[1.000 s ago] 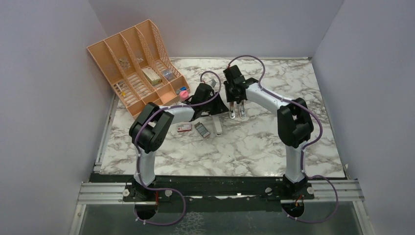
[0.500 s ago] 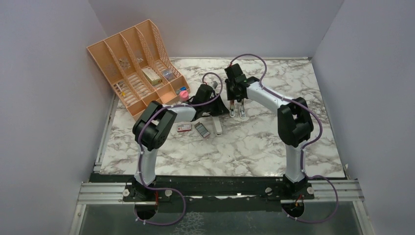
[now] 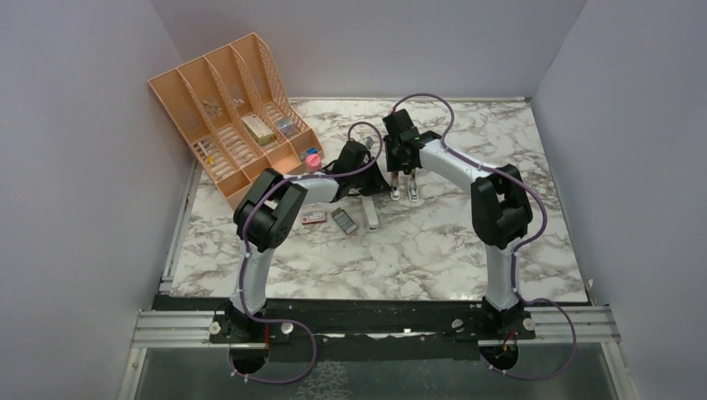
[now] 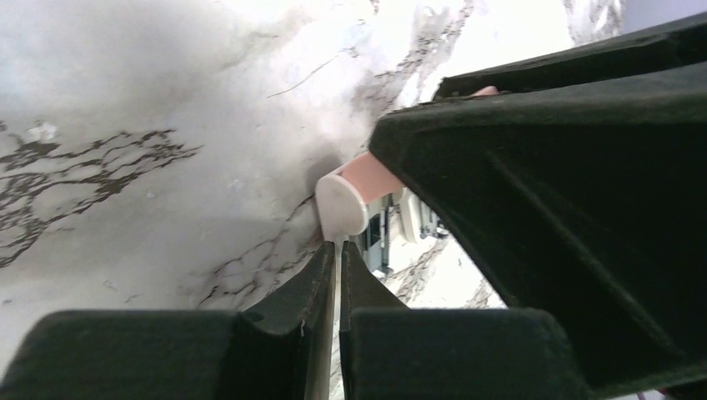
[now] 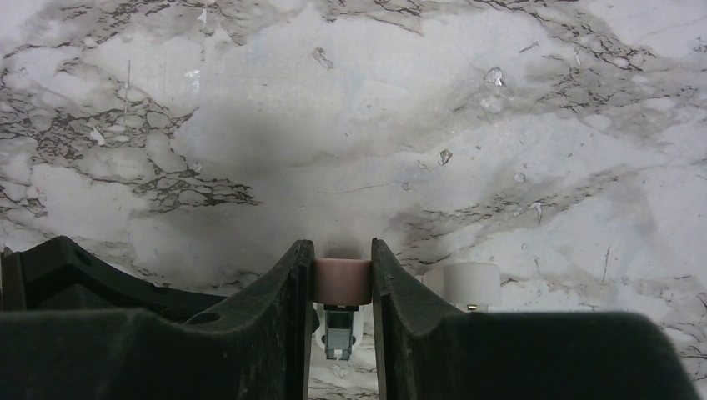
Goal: Load the staples into the stapler
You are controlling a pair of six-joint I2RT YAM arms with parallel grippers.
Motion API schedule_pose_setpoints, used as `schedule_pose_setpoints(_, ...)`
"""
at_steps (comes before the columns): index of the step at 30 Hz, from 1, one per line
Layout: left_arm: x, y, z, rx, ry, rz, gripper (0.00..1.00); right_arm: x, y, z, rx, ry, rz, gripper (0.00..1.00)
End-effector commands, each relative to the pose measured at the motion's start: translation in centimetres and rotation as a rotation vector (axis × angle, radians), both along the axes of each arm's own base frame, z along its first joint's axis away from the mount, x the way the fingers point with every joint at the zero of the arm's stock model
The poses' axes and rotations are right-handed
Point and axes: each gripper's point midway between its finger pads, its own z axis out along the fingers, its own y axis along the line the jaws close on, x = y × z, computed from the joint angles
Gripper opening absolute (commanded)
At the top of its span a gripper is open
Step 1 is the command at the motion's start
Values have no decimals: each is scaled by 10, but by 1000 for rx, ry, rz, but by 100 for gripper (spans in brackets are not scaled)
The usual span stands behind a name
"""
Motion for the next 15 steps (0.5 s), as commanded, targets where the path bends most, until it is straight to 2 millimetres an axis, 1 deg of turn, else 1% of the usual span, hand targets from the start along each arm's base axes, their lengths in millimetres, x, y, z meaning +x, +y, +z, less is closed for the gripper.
schedule_pose_setpoints(1,1,7,-10,43,15,36,5,11,7,8,45,-23,-6,27)
schedule_pose_setpoints(3,1,8,-11,48,21,41,2,11,7,8,44,-25,-8,27)
schedule_pose_setpoints(6,0,9,-15,54,31,42,1,10,7,7,51,-21,-9,27)
schedule_pose_setpoints(11,-4,-1,-17,17,58,4,5,7,11,4,74,-7,-4,27)
schedule_pose_setpoints(15,-4,-2,-18,9,65,3,5,2,12,0,90,7,-3,27)
